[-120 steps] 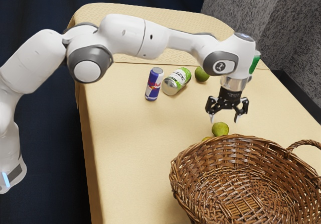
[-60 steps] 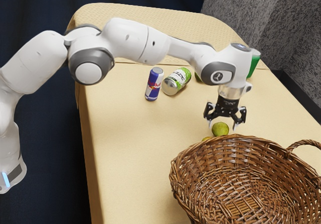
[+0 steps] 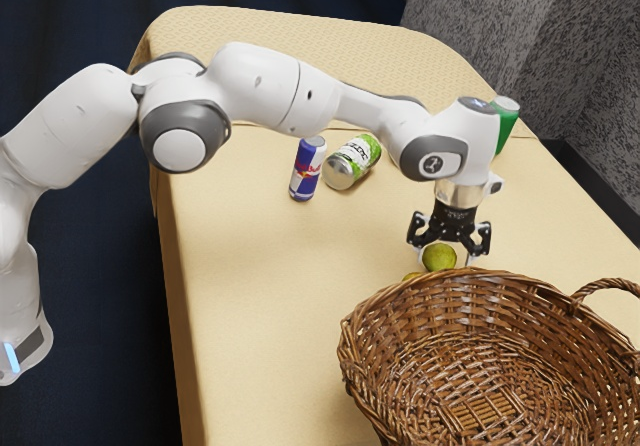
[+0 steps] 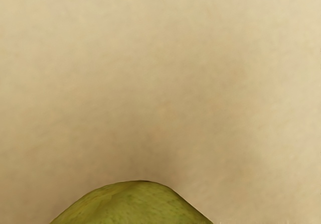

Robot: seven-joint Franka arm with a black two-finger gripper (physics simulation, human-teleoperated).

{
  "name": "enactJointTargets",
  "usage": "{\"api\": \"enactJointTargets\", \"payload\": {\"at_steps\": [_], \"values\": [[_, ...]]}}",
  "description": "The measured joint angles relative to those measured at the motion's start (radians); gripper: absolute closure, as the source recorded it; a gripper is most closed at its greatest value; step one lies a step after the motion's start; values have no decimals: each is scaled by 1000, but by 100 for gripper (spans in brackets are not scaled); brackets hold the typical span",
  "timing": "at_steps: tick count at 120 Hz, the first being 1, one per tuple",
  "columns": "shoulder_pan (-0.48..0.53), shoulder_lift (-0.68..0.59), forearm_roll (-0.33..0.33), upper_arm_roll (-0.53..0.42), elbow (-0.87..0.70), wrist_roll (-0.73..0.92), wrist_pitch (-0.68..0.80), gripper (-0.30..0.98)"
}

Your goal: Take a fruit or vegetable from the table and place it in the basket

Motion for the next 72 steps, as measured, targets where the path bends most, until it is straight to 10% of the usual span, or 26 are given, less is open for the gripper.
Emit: {"api": "enactJointTargets", "payload": {"at_steps": [29, 54, 72], "values": [[1, 1, -3, 0, -17, 10, 11, -3], [-4, -16, 3, 3, -19, -8, 11, 37], [-8, -97, 7, 4, -71, -29, 6, 36]]}}
